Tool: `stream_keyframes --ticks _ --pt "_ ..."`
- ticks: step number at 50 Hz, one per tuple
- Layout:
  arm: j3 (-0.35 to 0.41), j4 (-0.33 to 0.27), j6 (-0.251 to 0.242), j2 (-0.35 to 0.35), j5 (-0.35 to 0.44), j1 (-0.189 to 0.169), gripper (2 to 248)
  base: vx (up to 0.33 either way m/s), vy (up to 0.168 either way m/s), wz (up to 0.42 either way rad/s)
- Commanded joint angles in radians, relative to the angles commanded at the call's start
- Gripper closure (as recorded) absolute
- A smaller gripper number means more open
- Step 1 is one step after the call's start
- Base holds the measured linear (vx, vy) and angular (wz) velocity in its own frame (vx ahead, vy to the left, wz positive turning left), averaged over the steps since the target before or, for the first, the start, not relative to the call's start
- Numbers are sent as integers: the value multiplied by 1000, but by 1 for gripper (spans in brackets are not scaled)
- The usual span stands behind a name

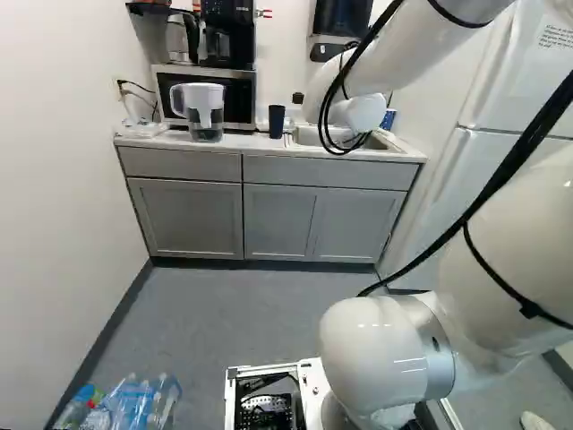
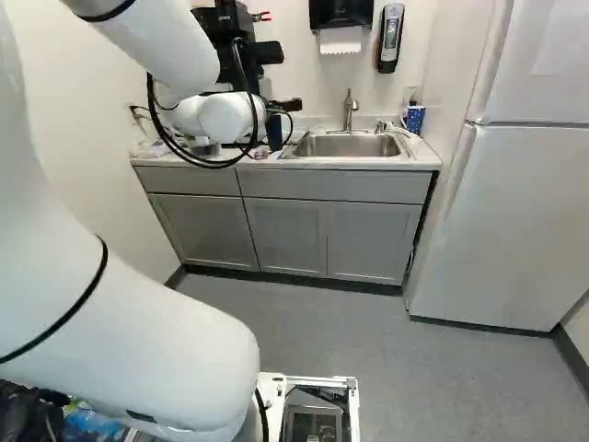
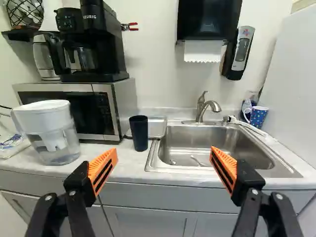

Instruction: Rinse the cup and place it in the tray

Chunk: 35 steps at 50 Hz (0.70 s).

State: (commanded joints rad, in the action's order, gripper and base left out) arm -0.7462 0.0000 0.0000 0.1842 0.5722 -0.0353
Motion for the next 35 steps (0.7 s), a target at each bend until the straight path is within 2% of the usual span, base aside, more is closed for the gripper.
stream_keyframes --ticks 16,35 --pt "-40 0 0 -7 -31 0 3 0 0 0" --pt "-42 0 0 -9 -31 0 3 0 0 0"
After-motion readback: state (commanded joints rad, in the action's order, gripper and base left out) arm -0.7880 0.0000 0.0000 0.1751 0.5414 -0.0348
